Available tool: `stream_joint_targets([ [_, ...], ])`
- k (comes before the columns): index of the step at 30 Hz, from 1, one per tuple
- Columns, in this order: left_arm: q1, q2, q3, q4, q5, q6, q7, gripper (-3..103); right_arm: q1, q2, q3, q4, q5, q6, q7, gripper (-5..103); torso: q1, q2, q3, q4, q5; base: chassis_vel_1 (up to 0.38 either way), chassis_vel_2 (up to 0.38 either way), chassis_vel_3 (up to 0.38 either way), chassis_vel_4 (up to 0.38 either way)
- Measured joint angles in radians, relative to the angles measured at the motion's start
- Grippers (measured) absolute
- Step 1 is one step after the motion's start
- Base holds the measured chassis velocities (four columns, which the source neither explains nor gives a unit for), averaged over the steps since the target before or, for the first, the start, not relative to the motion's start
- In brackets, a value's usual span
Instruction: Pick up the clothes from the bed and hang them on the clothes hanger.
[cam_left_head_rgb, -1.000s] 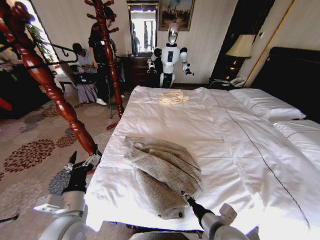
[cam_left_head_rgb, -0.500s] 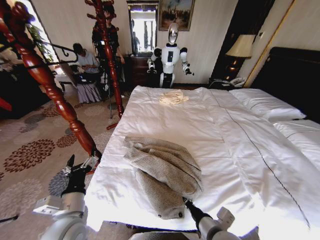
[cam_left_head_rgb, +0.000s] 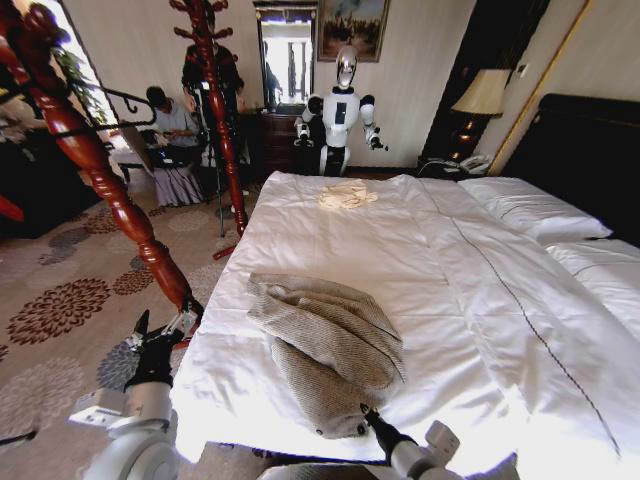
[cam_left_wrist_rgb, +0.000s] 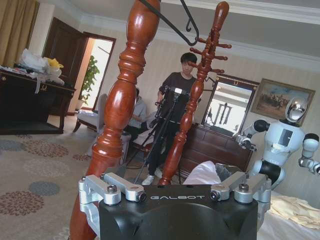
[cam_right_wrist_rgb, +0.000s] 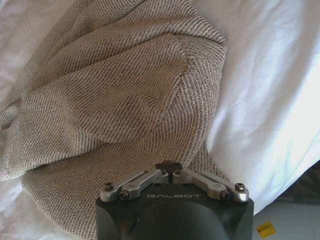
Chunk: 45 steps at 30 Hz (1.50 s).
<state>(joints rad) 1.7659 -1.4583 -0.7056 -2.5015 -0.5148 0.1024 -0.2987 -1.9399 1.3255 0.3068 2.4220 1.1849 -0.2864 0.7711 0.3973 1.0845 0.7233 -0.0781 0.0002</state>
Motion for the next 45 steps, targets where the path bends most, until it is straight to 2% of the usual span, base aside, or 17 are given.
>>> stream_joint_targets([
  [14, 0.007, -0.008, 0.009, 0.001, 0.006, 0.005, -0.008, 100, -0.013, 0.000, 0.044, 0.042, 0.006, 0.013, 0.027, 0, 0.000, 0.000, 0.000, 0.0000, 0.0000, 0.000, 0.000, 0.000, 0.000],
  [32, 0.037, -0.011, 0.004, 0.001, 0.026, 0.013, -0.011, 100, -0.006, -0.008, 0.045, 0.029, -0.003, 0.029, 0.049, -1, 0.000, 0.000, 0.000, 0.0000, 0.0000, 0.000, 0.000, 0.000, 0.000],
  [33, 0.038, -0.010, 0.003, 0.001, 0.026, 0.014, -0.011, 100, -0.006, -0.009, 0.045, 0.028, -0.005, 0.029, 0.051, 4, 0.000, 0.000, 0.000, 0.0000, 0.0000, 0.000, 0.000, 0.000, 0.000],
  [34, 0.038, -0.008, 0.001, 0.001, 0.026, 0.014, -0.011, 100, -0.006, -0.009, 0.045, 0.027, -0.005, 0.029, 0.053, 4, 0.000, 0.000, 0.000, 0.0000, 0.0000, 0.000, 0.000, 0.000, 0.000],
  [37, 0.040, -0.007, -0.001, 0.001, 0.027, 0.015, -0.011, 100, -0.005, -0.011, 0.045, 0.020, -0.010, 0.029, 0.053, 20, 0.000, 0.000, 0.000, 0.0000, 0.0000, 0.000, 0.000, 0.000, 0.000],
  [39, 0.040, -0.007, -0.001, 0.001, 0.028, 0.015, -0.012, 100, -0.005, -0.011, 0.044, 0.017, -0.012, 0.029, 0.053, 20, 0.000, 0.000, 0.000, 0.0000, 0.0000, 0.000, 0.000, 0.000, 0.000],
  [42, 0.039, -0.007, 0.001, 0.001, 0.029, 0.016, -0.012, 100, -0.007, -0.012, 0.041, 0.004, -0.028, 0.029, 0.053, 37, 0.000, 0.000, 0.000, 0.0000, 0.0000, 0.000, 0.000, 0.000, 0.000],
  [43, 0.039, -0.007, 0.001, 0.001, 0.029, 0.016, -0.012, 100, -0.007, -0.012, 0.041, 0.004, -0.028, 0.029, 0.053, 37, 0.000, 0.000, 0.000, 0.0000, 0.0000, 0.000, 0.000, 0.000, 0.000],
  [45, 0.038, -0.006, 0.001, 0.001, 0.029, 0.016, -0.013, 100, -0.005, -0.011, 0.039, -0.008, -0.035, 0.029, 0.054, 47, 0.000, 0.000, 0.000, -0.0001, 0.0000, 0.000, 0.000, 0.000, 0.000],
])
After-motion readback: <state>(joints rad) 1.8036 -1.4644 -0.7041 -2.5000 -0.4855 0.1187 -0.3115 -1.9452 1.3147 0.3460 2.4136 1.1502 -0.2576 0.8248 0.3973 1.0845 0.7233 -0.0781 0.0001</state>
